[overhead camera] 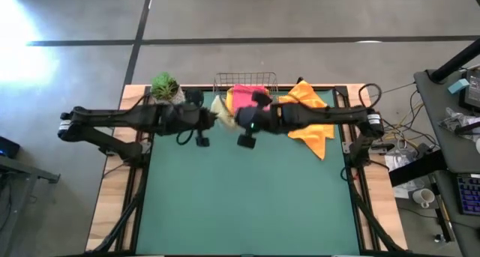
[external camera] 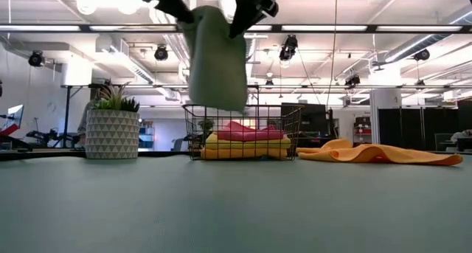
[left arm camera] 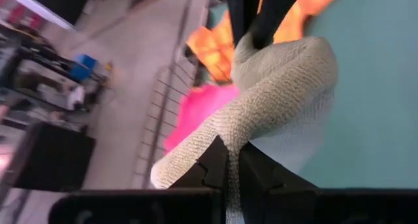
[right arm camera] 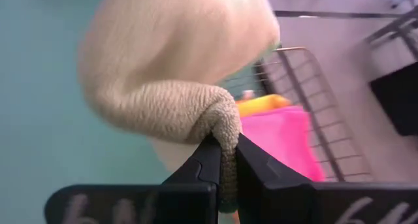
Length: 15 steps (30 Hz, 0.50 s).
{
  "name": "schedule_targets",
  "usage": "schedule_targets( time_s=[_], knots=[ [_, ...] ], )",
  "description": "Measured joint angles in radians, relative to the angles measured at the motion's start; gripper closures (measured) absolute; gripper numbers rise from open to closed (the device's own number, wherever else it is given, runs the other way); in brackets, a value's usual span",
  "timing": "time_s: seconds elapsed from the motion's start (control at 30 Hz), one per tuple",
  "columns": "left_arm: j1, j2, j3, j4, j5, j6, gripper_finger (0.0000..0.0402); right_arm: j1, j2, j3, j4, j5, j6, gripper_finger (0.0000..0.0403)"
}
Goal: Fold microfiber towels
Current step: Put the green microfiber cloth into the wire basket
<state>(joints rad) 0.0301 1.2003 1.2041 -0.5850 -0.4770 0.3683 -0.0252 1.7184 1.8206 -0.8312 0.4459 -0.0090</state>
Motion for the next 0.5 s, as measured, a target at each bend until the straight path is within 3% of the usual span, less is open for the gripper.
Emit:
schedule_targets(
  time_s=[0.23, 0.5],
  knots=[
    [0.11, 0.112, 0.016, 0.194, 0.001, 0.159, 0.04, -0.131, -0.033, 0.0, 0.008, -0.003, -0.155, 0.0391],
    [0.243, 0.28, 0.136, 0.241, 0.008, 0.172, 0.04, -0.291, -0.048, 0.0, 0.019, -0.044, -0.308, 0.0391]
  ],
)
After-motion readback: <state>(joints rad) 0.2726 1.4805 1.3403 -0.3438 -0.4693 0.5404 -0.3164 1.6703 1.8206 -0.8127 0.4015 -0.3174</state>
